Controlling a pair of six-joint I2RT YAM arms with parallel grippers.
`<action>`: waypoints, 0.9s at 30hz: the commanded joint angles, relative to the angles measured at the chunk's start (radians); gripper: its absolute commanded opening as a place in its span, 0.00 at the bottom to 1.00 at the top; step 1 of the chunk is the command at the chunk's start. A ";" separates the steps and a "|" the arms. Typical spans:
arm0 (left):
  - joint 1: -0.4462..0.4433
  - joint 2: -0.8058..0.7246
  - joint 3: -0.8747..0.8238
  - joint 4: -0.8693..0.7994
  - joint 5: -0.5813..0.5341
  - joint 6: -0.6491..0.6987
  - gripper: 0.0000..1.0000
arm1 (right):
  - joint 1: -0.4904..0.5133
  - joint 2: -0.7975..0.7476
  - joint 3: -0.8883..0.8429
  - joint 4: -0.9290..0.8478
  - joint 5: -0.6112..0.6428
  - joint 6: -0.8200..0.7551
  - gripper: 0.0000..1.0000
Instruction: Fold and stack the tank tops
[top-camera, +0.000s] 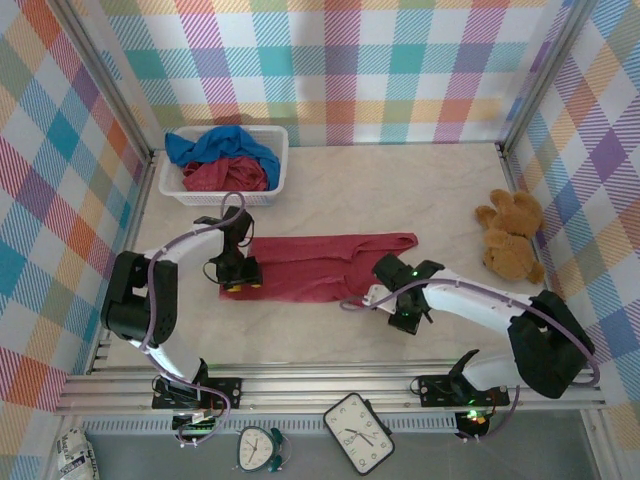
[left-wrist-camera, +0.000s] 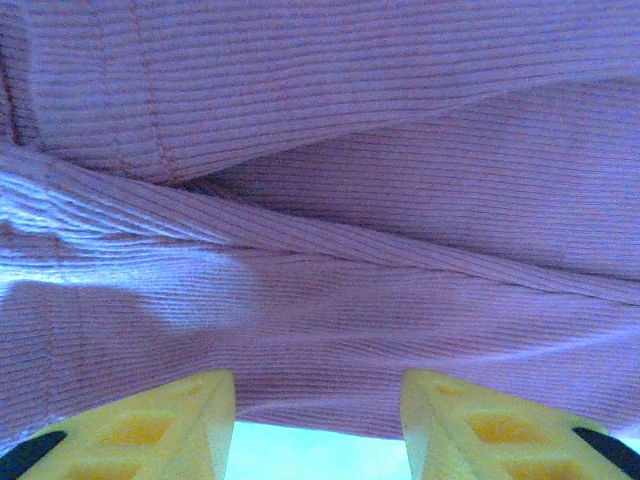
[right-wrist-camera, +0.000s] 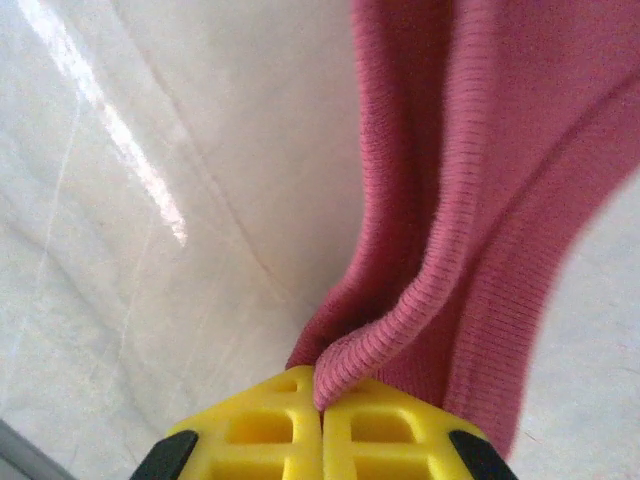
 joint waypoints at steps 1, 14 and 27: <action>0.015 -0.028 0.018 -0.044 0.011 0.018 0.48 | -0.075 -0.027 0.074 -0.086 -0.112 0.018 0.03; 0.038 0.002 0.027 -0.046 0.001 0.046 0.48 | -0.304 0.197 0.277 -0.163 -0.252 0.059 0.03; 0.057 0.021 0.005 -0.048 -0.033 0.058 0.48 | -0.418 0.396 0.363 -0.091 -0.216 0.119 0.06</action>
